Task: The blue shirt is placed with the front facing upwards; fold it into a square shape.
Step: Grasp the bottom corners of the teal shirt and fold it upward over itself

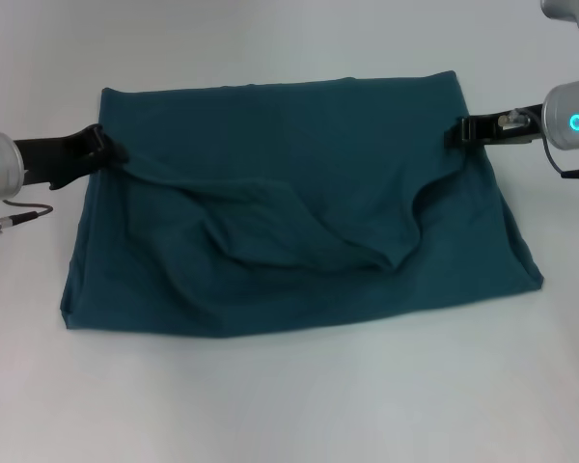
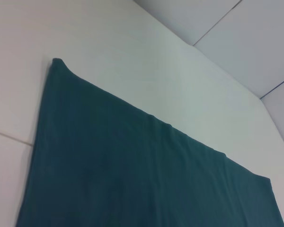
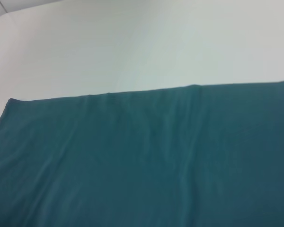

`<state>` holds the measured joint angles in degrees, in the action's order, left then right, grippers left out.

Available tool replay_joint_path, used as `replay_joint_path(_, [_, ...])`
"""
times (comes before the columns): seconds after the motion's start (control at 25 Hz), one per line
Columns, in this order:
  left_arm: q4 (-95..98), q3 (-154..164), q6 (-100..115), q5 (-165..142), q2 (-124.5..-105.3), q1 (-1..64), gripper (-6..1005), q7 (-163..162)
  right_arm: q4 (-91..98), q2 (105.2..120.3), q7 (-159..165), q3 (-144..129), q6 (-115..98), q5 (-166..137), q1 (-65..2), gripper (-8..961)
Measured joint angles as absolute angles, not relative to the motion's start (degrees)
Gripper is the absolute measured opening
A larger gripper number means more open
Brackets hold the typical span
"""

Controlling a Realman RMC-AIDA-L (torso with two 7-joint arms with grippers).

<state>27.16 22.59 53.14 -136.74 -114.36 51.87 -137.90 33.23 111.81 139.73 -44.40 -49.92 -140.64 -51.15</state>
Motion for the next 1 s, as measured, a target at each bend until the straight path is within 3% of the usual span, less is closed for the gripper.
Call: replay_joint_path(1.0, [25.66, 23.55, 48.88, -136.89, -114.77, 53.76, 6, -136.43, 32.60, 111.35, 142.58, -45.93, -46.67, -142.91, -51.71, 104])
